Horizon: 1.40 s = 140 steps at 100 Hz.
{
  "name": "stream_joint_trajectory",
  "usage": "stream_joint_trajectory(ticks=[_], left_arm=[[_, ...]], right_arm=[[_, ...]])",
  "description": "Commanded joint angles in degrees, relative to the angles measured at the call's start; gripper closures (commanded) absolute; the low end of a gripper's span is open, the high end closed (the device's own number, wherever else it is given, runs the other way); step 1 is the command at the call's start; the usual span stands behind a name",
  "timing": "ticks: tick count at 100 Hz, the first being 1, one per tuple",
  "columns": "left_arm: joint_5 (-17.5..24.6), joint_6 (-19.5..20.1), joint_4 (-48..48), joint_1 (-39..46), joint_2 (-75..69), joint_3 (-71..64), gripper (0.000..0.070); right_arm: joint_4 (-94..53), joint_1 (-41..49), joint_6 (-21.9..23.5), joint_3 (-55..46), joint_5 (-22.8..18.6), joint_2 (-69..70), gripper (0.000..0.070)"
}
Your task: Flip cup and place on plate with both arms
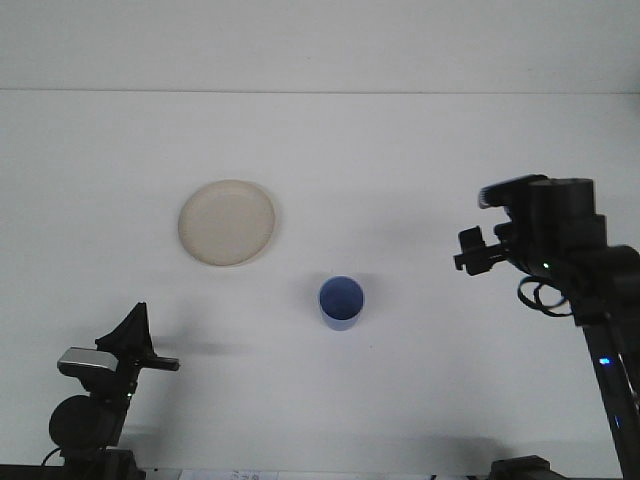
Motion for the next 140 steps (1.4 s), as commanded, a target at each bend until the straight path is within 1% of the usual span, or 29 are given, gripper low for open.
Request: stream_joint_trajectory(ticks=[1,11,17,23,35,38,43,45,49,54,78,88,96,105,110,129,140], left_arm=[[0.09,-0.33,0.55,0.00,-0.07,-1.11,0.0685],[0.09,-0.33,0.55,0.00,-0.07,-1.11,0.0685],[0.09,-0.33,0.55,0.00,-0.07,-1.11,0.0685],[0.09,-0.33,0.55,0.00,-0.07,-1.11,0.0685],[0.09,-0.33,0.55,0.00,-0.07,-1.11,0.0685],[0.09,-0.33,0.55,0.00,-0.07,-1.11,0.0685],[0.09,-0.33,0.55,0.00,-0.07,-1.11,0.0685],[0.09,-0.33,0.55,0.00,-0.07,-1.11,0.0685],[0.09,-0.33,0.55,0.00,-0.07,-1.11,0.0685],[0.09,-0.35,0.55,0.00,-0.07,-1.11,0.0685],[0.09,-0.50,1.70,0.00,-0.07,-0.74,0.0685],[0.09,-2.05,1.99,0.00,-0.04,0.57,0.0685],[-0.31,-4.15,0.26,0.00,0.24,3.56,0.0685],[-0.33,-7.15,-5.07,0.00,2.12,10.45,0.0685],[-0.33,-7.72,-8.28,0.00,4.46,14.93,0.0685],[-0.28,-6.88,-24.28,0.00,21.11,36.04,0.0685],[-0.28,-4.61,-32.81,0.00,31.02,46.51,0.0685]], right_arm=[[4.72,-1.95,2.14,-4.79,-0.04,-4.17,0.0214],[12.33,-3.96,3.08,-14.45,0.00,-11.85,0.0214],[17.51,-4.02,4.20,-20.98,-0.07,-16.94,0.0214],[21.31,-3.65,4.26,-26.49,-0.11,-21.42,0.0215],[25.53,-3.32,4.26,-34.64,-0.04,-29.00,0.0217],[26.14,-3.32,4.24,-36.15,-0.02,-30.58,0.0228],[26.75,-3.32,4.26,-38.16,0.00,-32.98,0.0304],[26.86,-3.32,4.28,-38.73,0.00,-33.75,0.0356],[27.04,-3.34,4.28,-39.56,0.07,-35.26,0.0498],[27.06,-3.32,4.22,-39.93,0.17,-36.83,0.0700],[28.50,-3.34,4.22,-39.93,0.02,-38.58,0.0700],[28.28,-3.32,4.22,-39.93,0.00,-38.45,0.0700],[28.28,-3.32,4.22,-39.93,0.00,-38.42,0.0700],[28.28,-3.32,4.26,-39.93,0.00,-38.45,0.0700],[28.28,-3.32,4.28,-39.93,0.00,-38.45,0.0700],[28.28,-3.32,5.70,-39.91,-0.04,-38.42,0.0700],[28.28,-3.32,5.73,-39.91,-0.04,-38.42,0.0700]])
